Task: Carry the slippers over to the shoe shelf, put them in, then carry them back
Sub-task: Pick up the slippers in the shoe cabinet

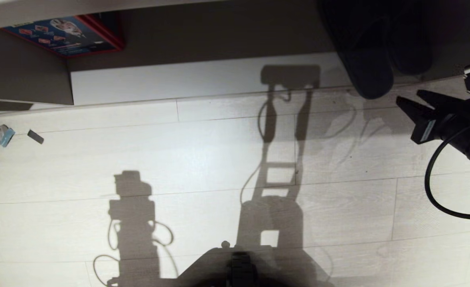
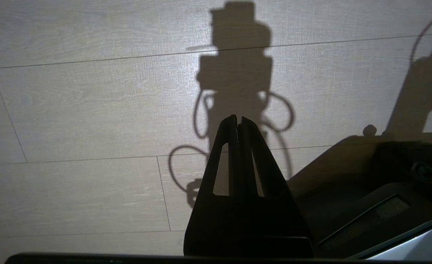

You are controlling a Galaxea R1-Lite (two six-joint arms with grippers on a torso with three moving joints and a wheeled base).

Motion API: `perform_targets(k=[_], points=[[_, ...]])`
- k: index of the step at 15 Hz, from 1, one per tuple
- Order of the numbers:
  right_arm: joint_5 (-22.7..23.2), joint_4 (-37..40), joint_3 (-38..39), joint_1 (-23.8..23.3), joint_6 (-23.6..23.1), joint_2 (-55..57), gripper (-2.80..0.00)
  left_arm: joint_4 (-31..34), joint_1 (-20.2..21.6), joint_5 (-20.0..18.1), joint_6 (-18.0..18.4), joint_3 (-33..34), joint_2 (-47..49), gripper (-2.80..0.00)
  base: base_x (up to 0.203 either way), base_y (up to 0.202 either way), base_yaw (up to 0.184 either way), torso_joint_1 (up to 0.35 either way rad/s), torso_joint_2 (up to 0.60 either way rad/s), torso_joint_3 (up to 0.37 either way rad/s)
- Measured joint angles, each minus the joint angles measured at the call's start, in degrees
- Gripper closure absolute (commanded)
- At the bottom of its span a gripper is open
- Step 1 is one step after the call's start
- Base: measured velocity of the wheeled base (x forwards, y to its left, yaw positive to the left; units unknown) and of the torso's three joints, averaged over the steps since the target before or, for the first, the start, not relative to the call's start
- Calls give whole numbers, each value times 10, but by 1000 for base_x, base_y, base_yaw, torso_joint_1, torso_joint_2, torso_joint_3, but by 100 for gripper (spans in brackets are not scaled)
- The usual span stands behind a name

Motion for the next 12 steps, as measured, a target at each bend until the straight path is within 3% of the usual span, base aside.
perform_targets(k=[7,12], points=[[-8,-62,-118,0,4,74,-280,0,0,0,0,0,0,0,0,0,0,0,0,0],[-9,-66,-190,0,23,117,-280,0,0,0,0,0,0,0,0,0,0,0,0,0]])
